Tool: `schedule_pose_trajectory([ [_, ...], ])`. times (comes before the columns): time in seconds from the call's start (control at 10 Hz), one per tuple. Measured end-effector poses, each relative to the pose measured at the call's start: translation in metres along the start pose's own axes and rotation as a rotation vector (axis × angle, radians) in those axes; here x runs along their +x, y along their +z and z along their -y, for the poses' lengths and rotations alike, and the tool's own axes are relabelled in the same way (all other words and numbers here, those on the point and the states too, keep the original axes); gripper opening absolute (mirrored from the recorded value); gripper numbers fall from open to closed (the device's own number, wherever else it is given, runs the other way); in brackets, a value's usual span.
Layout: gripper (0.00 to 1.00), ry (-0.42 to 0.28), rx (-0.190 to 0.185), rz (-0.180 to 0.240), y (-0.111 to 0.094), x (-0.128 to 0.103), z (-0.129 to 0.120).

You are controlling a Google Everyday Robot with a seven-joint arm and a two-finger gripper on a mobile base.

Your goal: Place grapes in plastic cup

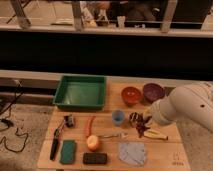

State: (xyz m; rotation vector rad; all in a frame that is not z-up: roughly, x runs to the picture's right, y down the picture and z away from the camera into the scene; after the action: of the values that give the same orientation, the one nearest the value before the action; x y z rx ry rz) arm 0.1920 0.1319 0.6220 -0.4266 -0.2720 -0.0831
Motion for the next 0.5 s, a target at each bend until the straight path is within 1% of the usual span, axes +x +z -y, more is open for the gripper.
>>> schedule_pose_trajectory([
  [0.2, 0.0, -0.019, 0.015, 0.008, -0.001, -0.006, 0.0],
  [0.4, 0.0, -0.056, 0.03, 0.018, 0.0, -0.026, 0.007],
  [0.5, 0.0, -0.08, 0.035, 0.028, 0.004, -0.043, 0.015],
])
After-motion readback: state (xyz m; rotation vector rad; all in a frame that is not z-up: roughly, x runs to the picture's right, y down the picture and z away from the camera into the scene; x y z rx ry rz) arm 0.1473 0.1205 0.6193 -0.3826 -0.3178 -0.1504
